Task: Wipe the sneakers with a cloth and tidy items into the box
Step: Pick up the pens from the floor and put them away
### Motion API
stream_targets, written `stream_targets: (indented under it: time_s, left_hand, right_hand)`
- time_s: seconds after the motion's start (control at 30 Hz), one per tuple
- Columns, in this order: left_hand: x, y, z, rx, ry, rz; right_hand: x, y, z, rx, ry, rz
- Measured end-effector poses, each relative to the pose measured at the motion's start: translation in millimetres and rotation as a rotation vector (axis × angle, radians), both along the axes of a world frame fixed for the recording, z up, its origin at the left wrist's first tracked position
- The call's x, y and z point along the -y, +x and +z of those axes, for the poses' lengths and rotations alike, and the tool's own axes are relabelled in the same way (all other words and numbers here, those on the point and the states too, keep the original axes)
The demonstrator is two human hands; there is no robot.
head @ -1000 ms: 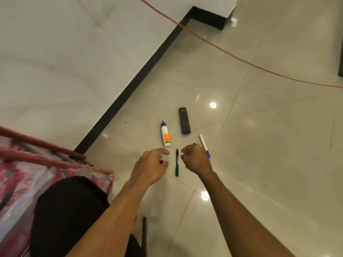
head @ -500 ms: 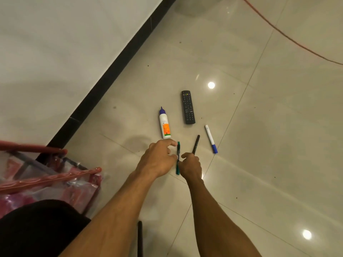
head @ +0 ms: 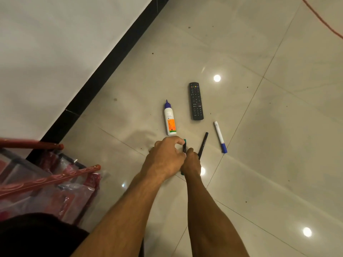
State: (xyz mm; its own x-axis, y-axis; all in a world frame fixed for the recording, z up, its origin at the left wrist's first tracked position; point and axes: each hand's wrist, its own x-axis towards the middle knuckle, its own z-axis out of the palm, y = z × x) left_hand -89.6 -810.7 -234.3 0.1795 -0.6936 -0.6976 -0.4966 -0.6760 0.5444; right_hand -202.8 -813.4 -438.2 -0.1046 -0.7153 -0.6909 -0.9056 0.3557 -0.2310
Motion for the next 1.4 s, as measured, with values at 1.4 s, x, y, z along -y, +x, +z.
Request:
stream_targets:
  time_s: [1.4]
  left_hand:
    - [10,-1,-9,-0.149,-0.070,0.273]
  right_hand:
    - [45,-46,30,0.118,-0.124,-0.577]
